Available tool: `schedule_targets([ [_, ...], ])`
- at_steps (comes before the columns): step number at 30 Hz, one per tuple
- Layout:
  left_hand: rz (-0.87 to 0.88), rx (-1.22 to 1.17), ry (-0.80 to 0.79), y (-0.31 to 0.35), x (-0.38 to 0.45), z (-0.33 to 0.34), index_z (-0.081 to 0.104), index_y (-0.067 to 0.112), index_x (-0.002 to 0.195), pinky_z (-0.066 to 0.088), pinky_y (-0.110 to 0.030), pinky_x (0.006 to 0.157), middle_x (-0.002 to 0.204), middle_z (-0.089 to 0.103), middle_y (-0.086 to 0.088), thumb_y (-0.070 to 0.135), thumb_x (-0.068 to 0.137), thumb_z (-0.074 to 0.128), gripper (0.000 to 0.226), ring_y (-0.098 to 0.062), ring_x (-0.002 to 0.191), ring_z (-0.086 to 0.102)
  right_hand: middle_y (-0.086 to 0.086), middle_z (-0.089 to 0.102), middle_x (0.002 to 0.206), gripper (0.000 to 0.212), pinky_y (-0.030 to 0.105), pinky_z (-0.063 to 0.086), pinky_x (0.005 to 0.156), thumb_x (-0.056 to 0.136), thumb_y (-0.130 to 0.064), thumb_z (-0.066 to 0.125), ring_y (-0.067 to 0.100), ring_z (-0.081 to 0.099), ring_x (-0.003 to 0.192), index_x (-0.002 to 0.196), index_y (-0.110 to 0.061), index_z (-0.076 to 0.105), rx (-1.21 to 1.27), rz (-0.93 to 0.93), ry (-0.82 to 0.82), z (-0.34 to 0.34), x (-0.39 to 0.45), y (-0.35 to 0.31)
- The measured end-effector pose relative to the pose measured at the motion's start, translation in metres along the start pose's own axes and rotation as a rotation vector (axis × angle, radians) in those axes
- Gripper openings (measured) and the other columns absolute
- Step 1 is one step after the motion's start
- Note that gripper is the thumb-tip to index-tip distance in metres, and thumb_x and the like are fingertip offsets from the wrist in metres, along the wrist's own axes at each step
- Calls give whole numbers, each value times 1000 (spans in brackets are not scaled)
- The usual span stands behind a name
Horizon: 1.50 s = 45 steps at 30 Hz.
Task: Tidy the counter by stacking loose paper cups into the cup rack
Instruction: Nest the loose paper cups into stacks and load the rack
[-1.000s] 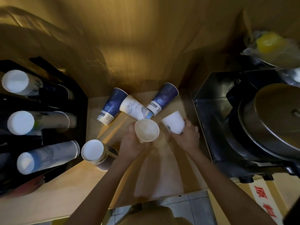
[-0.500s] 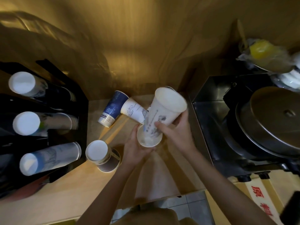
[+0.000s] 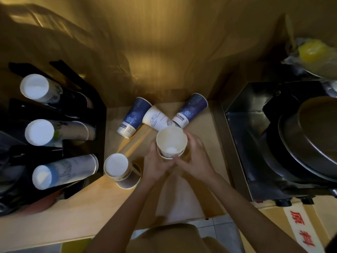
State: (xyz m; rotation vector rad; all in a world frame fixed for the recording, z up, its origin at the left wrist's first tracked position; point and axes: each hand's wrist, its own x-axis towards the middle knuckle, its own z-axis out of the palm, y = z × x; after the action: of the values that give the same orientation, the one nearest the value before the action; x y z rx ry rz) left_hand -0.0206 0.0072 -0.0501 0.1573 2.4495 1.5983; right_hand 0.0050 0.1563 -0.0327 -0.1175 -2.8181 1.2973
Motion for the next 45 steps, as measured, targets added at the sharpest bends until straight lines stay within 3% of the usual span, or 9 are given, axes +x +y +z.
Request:
schedule_targets([
  [6, 10, 3, 57, 0, 3, 0, 32, 38, 126, 38, -4, 75, 110, 45, 29, 56, 53, 73, 85, 12, 95, 50, 8, 51, 133, 68, 32, 31, 108, 81, -55, 44, 20, 39, 126, 132, -11, 45, -126, -88, -72, -2, 7, 12],
  [10, 6, 15, 108, -2, 3, 1, 25, 37, 133, 36, -4, 81, 120, 39, 32, 39, 59, 82, 93, 17, 101, 43, 11, 67, 102, 52, 34, 41, 85, 87, -45, 33, 25, 52, 97, 101, -6, 65, -174, -99, -64, -11, 39, 0],
  [13, 5, 27, 112, -7, 4, 0, 23, 35, 135, 35, -17, 90, 128, 38, 18, 43, 56, 80, 98, 4, 112, 39, 21, 67, 84, 38, 39, 42, 72, 90, -31, 43, 34, 58, 83, 79, -1, 64, -182, -64, -65, -14, 81, -12],
  [16, -1, 46, 107, -9, 7, -1, 23, 32, 134, 35, -14, 90, 128, 37, 16, 41, 54, 80, 99, 3, 113, 39, 17, 69, 98, 19, 41, 49, 81, 88, -21, 55, 33, 62, 93, 93, -5, 64, -137, 42, -162, -7, 124, -18],
  [21, -15, 51, 97, -13, 9, -2, 20, 38, 130, 34, -2, 86, 128, 40, 14, 43, 54, 81, 98, 4, 113, 40, 18, 52, 131, 72, 42, 39, 101, 71, -34, 75, 35, 46, 123, 128, -7, 41, -208, 173, -381, 27, 164, -12],
  [24, -4, 66, 85, -12, 10, -3, 20, 38, 129, 39, -19, 93, 128, 41, 13, 45, 54, 79, 96, -5, 117, 44, 18, 39, 140, 91, 44, 29, 106, 68, -43, 76, 36, 32, 132, 136, -8, 28, -294, 213, -409, 42, 162, -9],
  [29, -31, 76, 80, -13, 10, -2, 24, 32, 133, 44, -29, 93, 132, 46, 5, 47, 53, 78, 98, -10, 118, 47, 17, 43, 138, 79, 45, 28, 106, 73, -43, 71, 34, 36, 130, 133, -9, 32, -405, 156, -386, 45, 158, -6],
  [36, -36, 43, 79, -13, 9, -3, 22, 42, 128, 45, -34, 96, 129, 42, 12, 48, 51, 77, 95, -10, 121, 45, 13, 62, 122, 69, 44, 46, 93, 66, -33, 79, 30, 58, 111, 122, -8, 47, -84, 48, -259, 1, 156, -28],
  [45, -5, 20, 86, -13, 10, -2, 26, 39, 125, 43, -23, 91, 130, 47, 7, 27, 54, 87, 94, -7, 116, 48, -2, 55, 122, 101, 31, 54, 88, 65, -15, 82, 15, 59, 109, 142, -32, 19, 443, 10, -46, -49, 85, -61],
])
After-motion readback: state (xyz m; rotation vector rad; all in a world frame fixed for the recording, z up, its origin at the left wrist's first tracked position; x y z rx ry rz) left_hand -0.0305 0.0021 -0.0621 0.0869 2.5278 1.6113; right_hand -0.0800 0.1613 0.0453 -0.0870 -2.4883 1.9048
